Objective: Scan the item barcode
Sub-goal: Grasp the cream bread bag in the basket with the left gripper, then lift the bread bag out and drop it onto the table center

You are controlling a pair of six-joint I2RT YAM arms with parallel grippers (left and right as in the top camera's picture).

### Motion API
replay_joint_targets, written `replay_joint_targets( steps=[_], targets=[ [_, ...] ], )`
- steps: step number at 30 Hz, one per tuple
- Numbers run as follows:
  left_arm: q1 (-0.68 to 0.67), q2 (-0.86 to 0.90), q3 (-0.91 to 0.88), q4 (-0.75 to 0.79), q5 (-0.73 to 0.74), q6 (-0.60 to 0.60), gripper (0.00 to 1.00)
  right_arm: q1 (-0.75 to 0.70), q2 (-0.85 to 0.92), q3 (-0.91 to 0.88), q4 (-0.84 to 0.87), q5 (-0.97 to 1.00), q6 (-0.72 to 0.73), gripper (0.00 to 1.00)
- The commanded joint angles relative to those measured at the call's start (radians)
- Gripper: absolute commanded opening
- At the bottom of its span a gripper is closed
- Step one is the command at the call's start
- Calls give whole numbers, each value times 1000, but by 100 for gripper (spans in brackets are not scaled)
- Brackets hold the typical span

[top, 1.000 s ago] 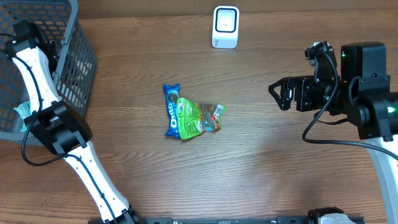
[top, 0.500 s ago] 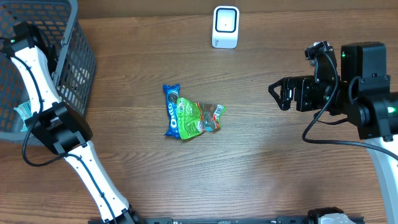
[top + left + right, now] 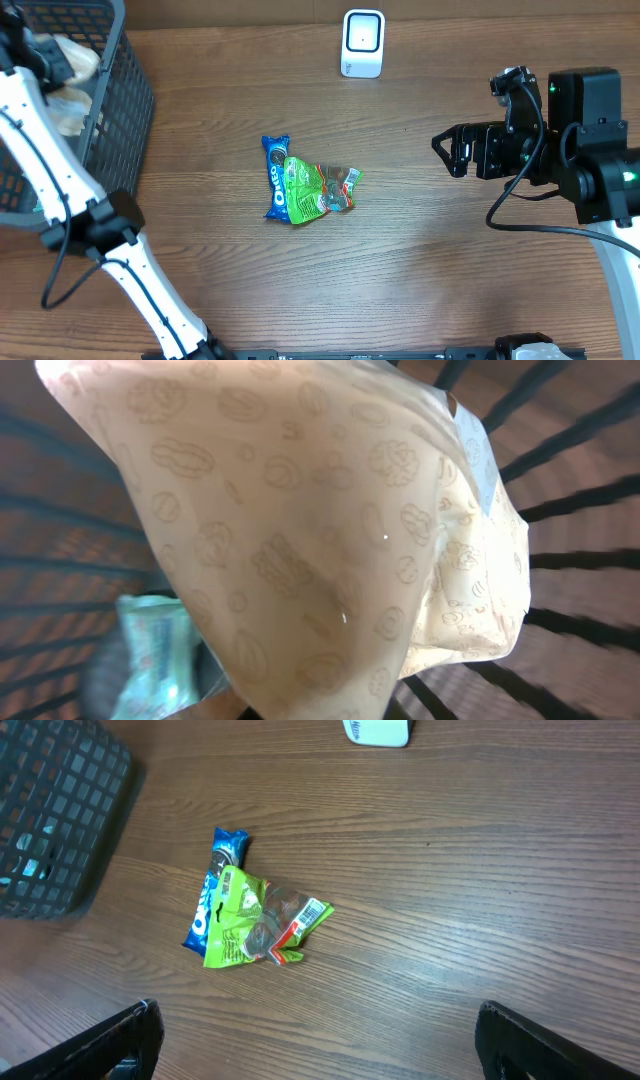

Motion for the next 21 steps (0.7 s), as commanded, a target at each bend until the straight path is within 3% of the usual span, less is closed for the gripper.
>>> replay_joint_targets(
  steps=[1, 8, 14, 21],
  targets=[
    [-8, -184, 43, -18, 18, -44, 4, 4, -4, 25, 6, -6, 4, 100],
    [-56, -372, 41, -87, 32, -68, 4, 4, -4, 25, 13, -6, 4, 100],
    [-137, -441, 18, -87, 237, -63, 4, 4, -4, 25, 7, -6, 4, 100],
    [-317, -495, -222, -87, 235, -61, 4, 4, -4, 25, 2, -6, 4, 100]
  ],
)
